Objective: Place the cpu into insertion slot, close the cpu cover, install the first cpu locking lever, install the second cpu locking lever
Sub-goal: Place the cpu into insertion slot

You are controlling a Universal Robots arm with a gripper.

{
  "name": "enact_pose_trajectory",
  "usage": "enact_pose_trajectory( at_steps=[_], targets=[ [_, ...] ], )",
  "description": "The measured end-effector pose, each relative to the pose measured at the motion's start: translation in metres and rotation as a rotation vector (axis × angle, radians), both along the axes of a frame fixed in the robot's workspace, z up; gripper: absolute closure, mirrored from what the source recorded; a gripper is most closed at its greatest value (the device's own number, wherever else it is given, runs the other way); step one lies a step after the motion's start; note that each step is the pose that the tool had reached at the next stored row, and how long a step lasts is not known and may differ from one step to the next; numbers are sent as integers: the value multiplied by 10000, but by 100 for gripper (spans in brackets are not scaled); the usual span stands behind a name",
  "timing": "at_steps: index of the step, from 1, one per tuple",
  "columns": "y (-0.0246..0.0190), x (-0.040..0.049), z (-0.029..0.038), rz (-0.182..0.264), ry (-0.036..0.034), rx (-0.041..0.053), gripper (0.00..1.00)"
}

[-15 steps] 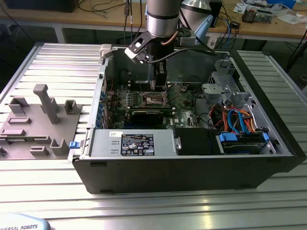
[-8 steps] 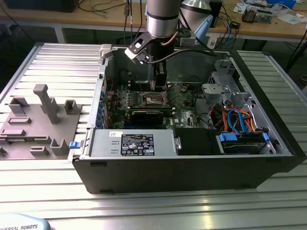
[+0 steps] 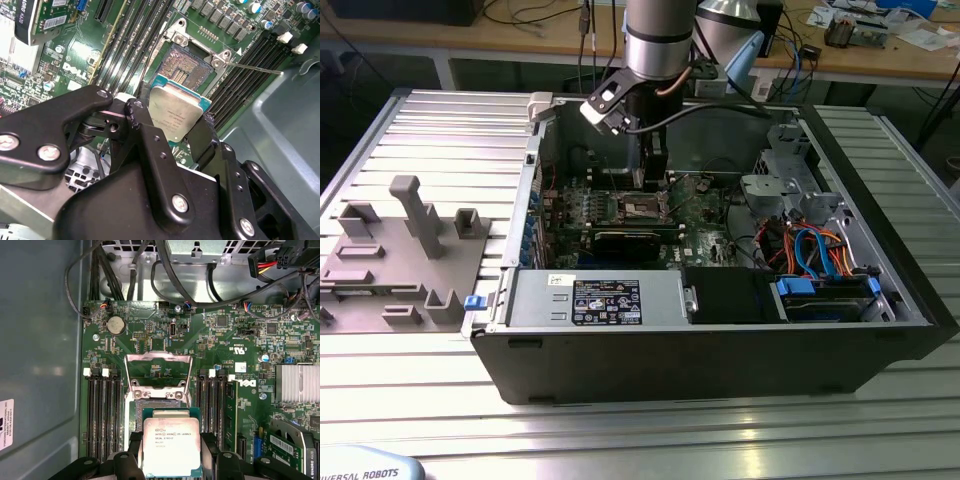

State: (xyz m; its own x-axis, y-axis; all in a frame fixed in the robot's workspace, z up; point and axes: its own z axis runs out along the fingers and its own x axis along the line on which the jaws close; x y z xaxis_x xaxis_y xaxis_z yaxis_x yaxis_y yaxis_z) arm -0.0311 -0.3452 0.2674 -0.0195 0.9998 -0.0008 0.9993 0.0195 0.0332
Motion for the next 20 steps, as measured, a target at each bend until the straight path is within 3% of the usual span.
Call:
enact_pose_trajectory(
  at_steps=[20],
  targets=[
    [0, 0, -57, -1, 0, 0, 46]
  ],
)
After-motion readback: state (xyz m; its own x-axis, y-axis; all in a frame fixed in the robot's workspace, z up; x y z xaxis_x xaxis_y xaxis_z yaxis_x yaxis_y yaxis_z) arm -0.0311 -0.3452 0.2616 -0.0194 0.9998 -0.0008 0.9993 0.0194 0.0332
